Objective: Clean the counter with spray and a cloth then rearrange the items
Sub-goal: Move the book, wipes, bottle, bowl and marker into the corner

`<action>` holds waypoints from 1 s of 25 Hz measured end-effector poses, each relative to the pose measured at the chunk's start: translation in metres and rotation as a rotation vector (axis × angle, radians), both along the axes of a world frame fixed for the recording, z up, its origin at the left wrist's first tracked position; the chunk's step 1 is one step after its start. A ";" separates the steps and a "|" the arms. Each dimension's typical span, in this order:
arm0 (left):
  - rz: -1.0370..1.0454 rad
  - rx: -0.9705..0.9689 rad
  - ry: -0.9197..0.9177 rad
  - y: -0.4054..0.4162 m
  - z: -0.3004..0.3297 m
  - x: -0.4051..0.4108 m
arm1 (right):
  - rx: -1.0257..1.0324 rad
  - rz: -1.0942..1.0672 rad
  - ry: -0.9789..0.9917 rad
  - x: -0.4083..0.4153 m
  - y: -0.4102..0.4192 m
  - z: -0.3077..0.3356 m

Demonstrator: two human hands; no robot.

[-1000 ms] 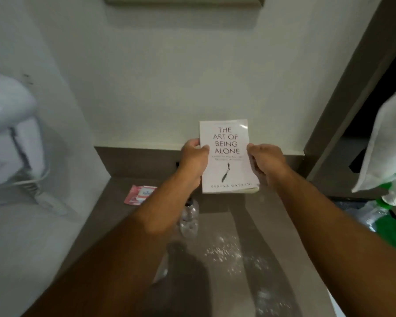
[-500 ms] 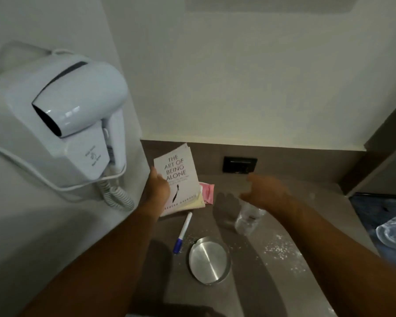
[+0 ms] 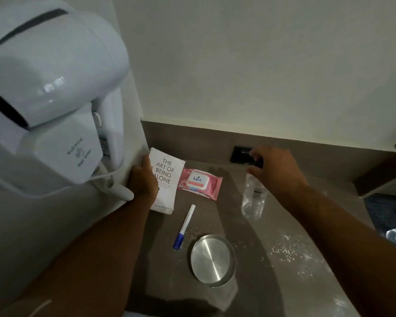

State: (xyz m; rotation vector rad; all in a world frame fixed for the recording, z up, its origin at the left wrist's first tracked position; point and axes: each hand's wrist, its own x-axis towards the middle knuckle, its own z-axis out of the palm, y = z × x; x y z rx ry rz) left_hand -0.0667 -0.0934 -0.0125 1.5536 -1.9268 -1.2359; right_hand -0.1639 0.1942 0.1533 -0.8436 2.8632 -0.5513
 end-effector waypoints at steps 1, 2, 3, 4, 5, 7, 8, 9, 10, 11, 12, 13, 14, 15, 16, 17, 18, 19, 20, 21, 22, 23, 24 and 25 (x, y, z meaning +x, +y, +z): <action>0.010 -0.008 0.030 -0.001 -0.002 -0.004 | -0.024 0.029 0.015 -0.009 -0.011 0.004; 0.012 -0.055 0.013 -0.003 -0.007 -0.006 | -0.062 0.051 0.026 -0.018 -0.022 0.008; 0.005 -0.119 -0.020 -0.004 -0.010 -0.006 | -0.110 0.068 0.029 -0.025 -0.032 0.011; -0.045 -0.199 -0.072 -0.005 -0.016 -0.004 | -0.158 0.082 0.028 -0.032 -0.044 0.013; -0.121 -0.269 -0.109 -0.002 -0.020 0.000 | -0.201 0.096 0.026 -0.039 -0.054 0.013; -0.352 -0.423 -0.278 0.006 -0.035 0.014 | -0.277 0.133 0.027 -0.049 -0.079 0.012; -0.516 -0.546 -0.401 0.013 -0.043 0.021 | -0.306 0.155 0.032 -0.053 -0.091 0.009; -0.660 -0.636 -0.494 0.022 -0.053 0.028 | -0.326 0.181 0.038 -0.055 -0.103 0.005; -0.752 -0.656 -0.545 0.030 -0.063 0.033 | -0.334 0.208 0.042 -0.056 -0.116 0.000; -0.791 -0.636 -0.577 0.034 -0.070 0.036 | -0.333 0.240 0.044 -0.056 -0.129 -0.005; -0.796 -0.613 -0.607 0.037 -0.075 0.038 | -0.325 0.274 0.047 -0.054 -0.140 -0.011; -0.793 -0.610 -0.633 0.038 -0.079 0.040 | -0.312 0.311 0.055 -0.051 -0.152 -0.017; -0.787 -0.622 -0.645 0.036 -0.083 0.042 | -0.292 0.348 0.072 -0.048 -0.162 -0.024; -0.775 -0.654 -0.648 0.034 -0.085 0.044 | -0.267 0.385 0.100 -0.046 -0.171 -0.030; -0.764 -0.681 -0.645 0.031 -0.087 0.045 | -0.239 0.419 0.135 -0.044 -0.179 -0.036; -0.760 -0.679 -0.649 0.029 -0.089 0.046 | -0.217 0.445 0.170 -0.044 -0.186 -0.042; -0.758 -0.667 -0.645 0.028 -0.091 0.045 | -0.194 0.462 0.193 -0.044 -0.191 -0.046; -0.756 -0.652 -0.642 0.028 -0.094 0.043 | -0.179 0.471 0.203 -0.045 -0.195 -0.050; -0.751 -0.648 -0.638 0.027 -0.096 0.039 | -0.177 0.473 0.192 -0.046 -0.197 -0.054; -0.745 -0.644 -0.634 0.027 -0.096 0.035 | -0.201 0.465 0.155 -0.048 -0.197 -0.057; -0.744 -0.634 -0.632 0.025 -0.097 0.031 | -0.238 0.440 0.093 -0.050 -0.195 -0.060; -0.750 -0.628 -0.627 0.024 -0.097 0.028 | -0.282 0.404 0.022 -0.051 -0.191 -0.064; -0.753 -0.631 -0.614 0.022 -0.098 0.026 | -0.299 0.371 -0.035 -0.051 -0.186 -0.067; -0.749 -0.633 -0.596 0.021 -0.099 0.026 | -0.285 0.348 -0.067 -0.051 -0.181 -0.070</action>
